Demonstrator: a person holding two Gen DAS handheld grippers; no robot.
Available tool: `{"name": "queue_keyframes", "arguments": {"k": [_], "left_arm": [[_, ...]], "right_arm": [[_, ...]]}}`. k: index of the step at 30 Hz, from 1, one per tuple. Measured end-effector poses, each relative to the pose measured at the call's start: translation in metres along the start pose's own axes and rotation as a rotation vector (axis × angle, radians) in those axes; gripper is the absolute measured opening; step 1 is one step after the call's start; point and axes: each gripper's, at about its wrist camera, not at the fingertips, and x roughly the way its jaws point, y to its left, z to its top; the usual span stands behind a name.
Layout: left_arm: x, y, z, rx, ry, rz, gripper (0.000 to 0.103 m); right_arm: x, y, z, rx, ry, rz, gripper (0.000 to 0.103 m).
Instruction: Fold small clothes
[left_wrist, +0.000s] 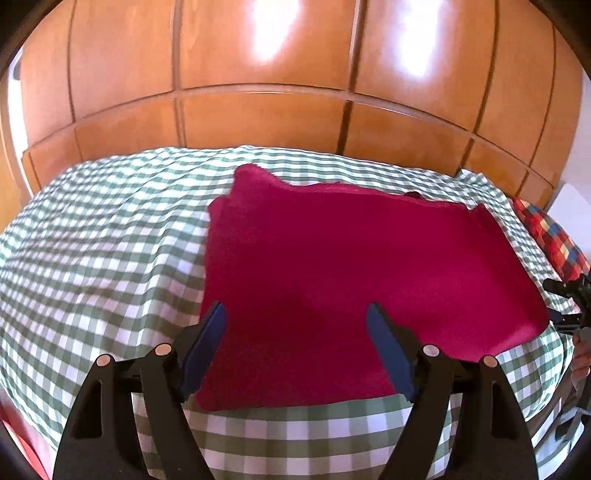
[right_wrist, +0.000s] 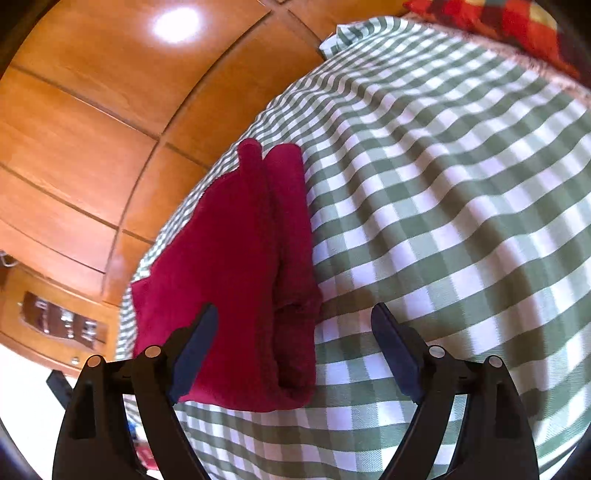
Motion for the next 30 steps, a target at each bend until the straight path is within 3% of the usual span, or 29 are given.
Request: {"name": "queue_keyframes", "arguments": {"k": [11, 16, 18, 19, 21, 25, 30], "left_arm": [[0.019, -0.030, 0.006, 0.044, 0.043, -0.054, 0.078], [0.037, -0.040, 0.004, 0.054, 0.086, -0.081, 0.078], [0.043, -0.037, 0.004, 0.029, 0.100, -0.099, 0.078], [0.044, -0.036, 0.005, 0.017, 0.100, -0.112, 0.078], [0.046, -0.031, 0.005, -0.003, 0.104, -0.139, 0.078], [0.056, -0.024, 0.002, -0.022, 0.135, -0.184, 0.078], [0.056, -0.015, -0.001, -0.048, 0.117, -0.248, 0.078]], "right_arm": [[0.027, -0.005, 0.012, 0.024, 0.038, 0.116, 0.083], [0.052, 0.013, 0.020, -0.032, 0.091, 0.114, 0.068], [0.059, 0.019, 0.021, -0.029, 0.118, 0.120, 0.039], [0.060, 0.022, 0.021, -0.030, 0.123, 0.126, 0.036], [0.057, 0.037, 0.023, -0.062, 0.110, 0.126, 0.030], [0.042, 0.092, 0.029, -0.157, 0.072, 0.164, 0.030], [0.042, 0.179, 0.032, -0.321, 0.074, 0.168, 0.030]]}}
